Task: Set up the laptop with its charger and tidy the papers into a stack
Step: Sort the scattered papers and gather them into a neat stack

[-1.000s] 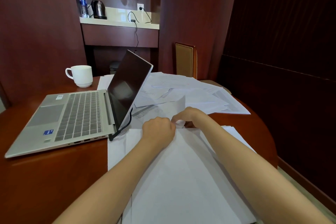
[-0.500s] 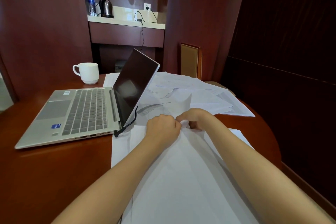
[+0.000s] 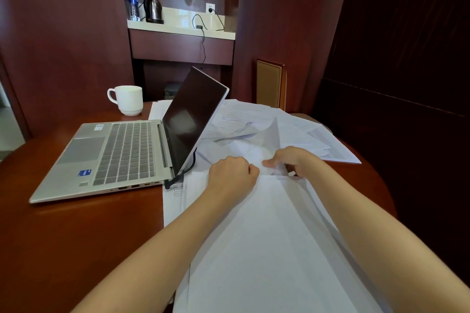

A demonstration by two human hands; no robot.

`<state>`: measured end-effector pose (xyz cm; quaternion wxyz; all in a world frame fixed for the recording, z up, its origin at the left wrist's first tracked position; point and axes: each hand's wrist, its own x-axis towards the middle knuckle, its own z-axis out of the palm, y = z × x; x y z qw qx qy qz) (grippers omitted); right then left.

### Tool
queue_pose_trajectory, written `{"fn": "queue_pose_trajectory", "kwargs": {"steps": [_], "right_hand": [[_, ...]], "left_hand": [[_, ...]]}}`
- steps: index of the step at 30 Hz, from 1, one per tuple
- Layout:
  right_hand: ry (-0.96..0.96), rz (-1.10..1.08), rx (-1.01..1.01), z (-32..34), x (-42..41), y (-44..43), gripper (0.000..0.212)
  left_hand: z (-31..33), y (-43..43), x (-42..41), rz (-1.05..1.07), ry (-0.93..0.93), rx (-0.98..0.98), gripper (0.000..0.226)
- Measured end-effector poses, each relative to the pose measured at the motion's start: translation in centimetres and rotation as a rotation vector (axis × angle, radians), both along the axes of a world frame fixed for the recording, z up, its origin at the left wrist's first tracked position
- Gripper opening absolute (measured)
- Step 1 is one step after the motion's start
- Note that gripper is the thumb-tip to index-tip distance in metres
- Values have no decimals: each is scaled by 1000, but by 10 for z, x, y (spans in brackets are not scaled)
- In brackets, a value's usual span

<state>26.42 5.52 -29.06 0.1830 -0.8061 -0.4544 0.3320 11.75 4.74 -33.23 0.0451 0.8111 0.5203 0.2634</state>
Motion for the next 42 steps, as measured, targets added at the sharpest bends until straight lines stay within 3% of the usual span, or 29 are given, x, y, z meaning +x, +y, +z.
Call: {"fn": "queue_pose_trajectory", "kwargs": {"steps": [3, 6, 12, 14, 19, 26, 31, 33, 35, 36, 39, 42], "right_hand": [[92, -86, 62, -1, 14, 1, 30], [183, -138, 151, 2, 21, -2, 51], [284, -155, 281, 11, 21, -5, 71], [282, -144, 332, 15, 21, -6, 65], [324, -161, 518, 30, 25, -21, 25], [447, -27, 979, 56, 30, -40, 13], [465, -109, 1210, 74, 29, -44, 12], [502, -192, 1254, 77, 28, -44, 16], [535, -260, 1250, 75, 30, -42, 21], [559, -293, 1233, 73, 31, -42, 22], [629, -371, 1166, 68, 37, -40, 35], [681, -396, 1115, 65, 43, -39, 39]], "left_hand": [[0, 0, 1, -13, -7, 5, 43], [1, 0, 2, -24, -21, 9, 44], [3, -1, 0, -24, -64, 4, 43], [6, -3, -1, -20, -77, 23, 42], [13, -10, -1, -5, -119, 86, 42], [7, -7, 2, 14, -97, 77, 41], [0, -3, 4, 12, -84, 14, 43], [-3, -2, 4, -7, -115, -57, 38], [-1, 1, 4, -18, -286, -135, 20], [1, 4, 2, 10, -386, -159, 26], [14, 14, -5, 66, -643, -136, 84], [33, 23, -5, -9, -850, -243, 99]]}}
